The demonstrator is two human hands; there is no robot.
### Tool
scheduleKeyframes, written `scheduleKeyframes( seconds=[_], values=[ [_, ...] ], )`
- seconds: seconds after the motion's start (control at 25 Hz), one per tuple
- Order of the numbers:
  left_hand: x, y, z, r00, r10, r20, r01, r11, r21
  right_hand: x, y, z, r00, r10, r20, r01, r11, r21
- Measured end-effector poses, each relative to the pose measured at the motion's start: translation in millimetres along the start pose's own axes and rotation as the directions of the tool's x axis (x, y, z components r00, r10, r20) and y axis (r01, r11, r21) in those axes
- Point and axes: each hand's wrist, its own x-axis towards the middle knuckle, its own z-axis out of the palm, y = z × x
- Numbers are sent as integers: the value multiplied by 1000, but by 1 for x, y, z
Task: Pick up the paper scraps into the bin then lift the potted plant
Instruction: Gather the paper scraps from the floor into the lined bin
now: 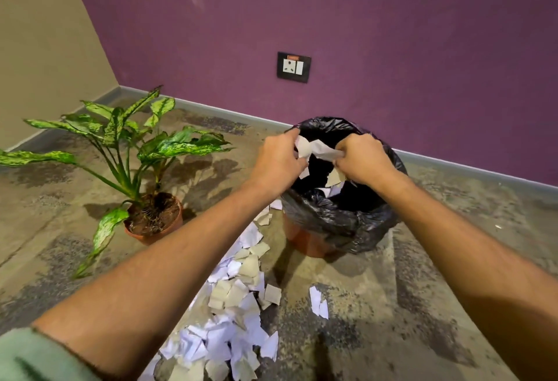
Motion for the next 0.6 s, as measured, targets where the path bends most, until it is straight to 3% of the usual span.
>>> scheduleKeyframes(
  seconds=[0.2, 0.4, 0.52, 0.6],
  values=[
    [-1, 3, 5, 993, -14, 117, 26, 995, -101, -7, 8, 2, 999, 40, 2, -40, 999, 20],
    [-32, -1, -11, 997, 49, 68, -41, 993, -110, -13, 3, 4, 1000, 26, 8, -26, 998, 59],
    [-70, -34, -6, 998, 28, 56, -22, 995, -95, -30, -5, 3, 994, -30, -101, 32, 999, 18],
    [-102, -67, 3, 997, -1, 76, 6, 998, -58, -59, -19, 8, 956, -166, -240, 195, 975, 102]
  ],
)
